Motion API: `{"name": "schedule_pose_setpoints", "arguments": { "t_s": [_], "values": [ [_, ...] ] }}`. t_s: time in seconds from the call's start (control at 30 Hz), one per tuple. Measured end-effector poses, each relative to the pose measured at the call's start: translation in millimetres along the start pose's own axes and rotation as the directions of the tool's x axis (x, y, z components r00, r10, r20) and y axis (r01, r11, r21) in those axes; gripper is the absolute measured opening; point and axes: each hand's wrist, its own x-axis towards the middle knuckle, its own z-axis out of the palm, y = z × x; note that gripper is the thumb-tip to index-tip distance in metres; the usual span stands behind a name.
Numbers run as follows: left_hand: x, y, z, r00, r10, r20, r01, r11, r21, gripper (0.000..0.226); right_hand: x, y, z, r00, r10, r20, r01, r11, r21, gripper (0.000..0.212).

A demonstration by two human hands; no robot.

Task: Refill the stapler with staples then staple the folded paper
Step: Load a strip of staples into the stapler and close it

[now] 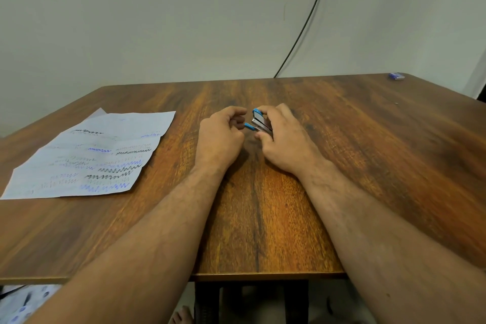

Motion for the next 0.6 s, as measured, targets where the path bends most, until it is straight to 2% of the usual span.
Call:
{"name": "schedule_pose_setpoints", "arguments": {
  "t_s": [0.13,0.23,0.37,0.6],
  "values": [
    [1,0,1,0.998,-0.017,-0.056,0.018,1.000,0.022,0.046,2,2,0,0.999,0.042,-0.021,-0.042,0.999,0.013,0.041],
    [0,1,2,0.996,-0.033,-0.084,0.039,0.997,0.071,0.041,5,6,3,0.997,0.059,0.048,-0.056,0.997,-0.052,0.034],
    [-3,4,-1,0.994,-0.048,-0.093,0.057,0.993,0.099,0.039,5,6,3,0.991,0.080,0.109,-0.064,0.988,-0.141,0.033],
    [-6,5,-9,0.991,-0.097,-0.094,0.110,0.982,0.152,0.038,3,3,2,0.997,0.026,0.067,-0.012,0.978,-0.210,0.038]
  ]
}}
